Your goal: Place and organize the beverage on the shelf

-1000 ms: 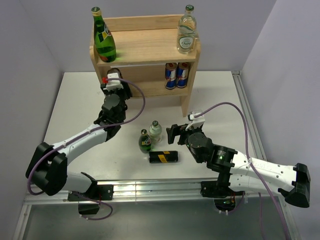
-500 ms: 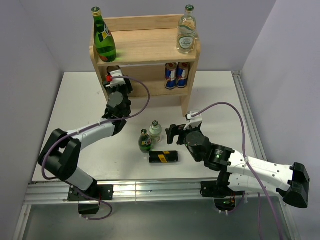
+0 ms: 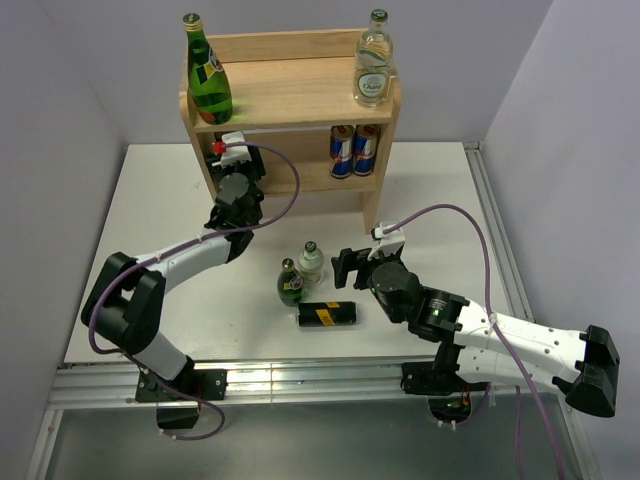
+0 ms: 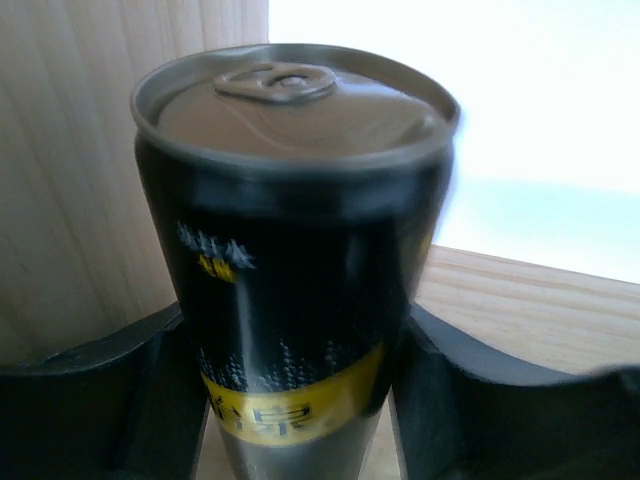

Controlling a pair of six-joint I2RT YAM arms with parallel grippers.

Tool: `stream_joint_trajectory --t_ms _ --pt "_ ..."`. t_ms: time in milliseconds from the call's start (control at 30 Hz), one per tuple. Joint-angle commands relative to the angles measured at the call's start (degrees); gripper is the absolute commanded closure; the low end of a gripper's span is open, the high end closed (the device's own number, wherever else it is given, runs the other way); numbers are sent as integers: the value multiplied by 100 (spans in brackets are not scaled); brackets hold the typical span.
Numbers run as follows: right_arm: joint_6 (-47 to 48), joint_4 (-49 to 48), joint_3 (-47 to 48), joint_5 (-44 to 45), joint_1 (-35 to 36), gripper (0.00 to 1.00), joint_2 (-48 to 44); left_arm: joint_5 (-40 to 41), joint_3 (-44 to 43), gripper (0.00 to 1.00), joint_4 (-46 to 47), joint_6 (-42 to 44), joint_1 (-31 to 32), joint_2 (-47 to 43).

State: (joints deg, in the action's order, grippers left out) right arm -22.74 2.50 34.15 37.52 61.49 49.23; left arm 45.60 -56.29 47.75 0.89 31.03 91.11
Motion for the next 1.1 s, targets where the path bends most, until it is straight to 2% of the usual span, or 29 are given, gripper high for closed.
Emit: stream_joint_trajectory --t_ms 0,100,267,300,433,533,667,833,1067 --pt "-29 -233 -31 -8 -41 0 -98 -104 -110 27 -415 -528 -141 -137" --pt "-37 -233 -23 -16 -41 0 -107 -87 -57 18 -459 -563 -141 -172" --pt "-55 -233 -23 -43 -41 0 -151 -104 39 13 -591 -625 -141 -260" --pt "-64 -224 -23 -34 -41 0 -160 -87 66 7 -591 -633 -141 -295" --pt "-81 -224 -49 -43 -41 0 -212 -113 154 6 -696 -686 -132 -471" --pt "-116 -198 -75 -43 -41 0 -230 -166 154 1 -1177 -643 -62 -742" --pt "-134 -198 -84 -60 -41 0 -239 -289 162 1 -1662 -703 8 -1042" --pt "-160 -154 -75 -87 -41 0 -300 -693 496 1 -2102 -748 9 -1850" --pt "-196 -127 -84 -113 -41 0 -344 -1114 471 1 -2892 -861 17 -2264"
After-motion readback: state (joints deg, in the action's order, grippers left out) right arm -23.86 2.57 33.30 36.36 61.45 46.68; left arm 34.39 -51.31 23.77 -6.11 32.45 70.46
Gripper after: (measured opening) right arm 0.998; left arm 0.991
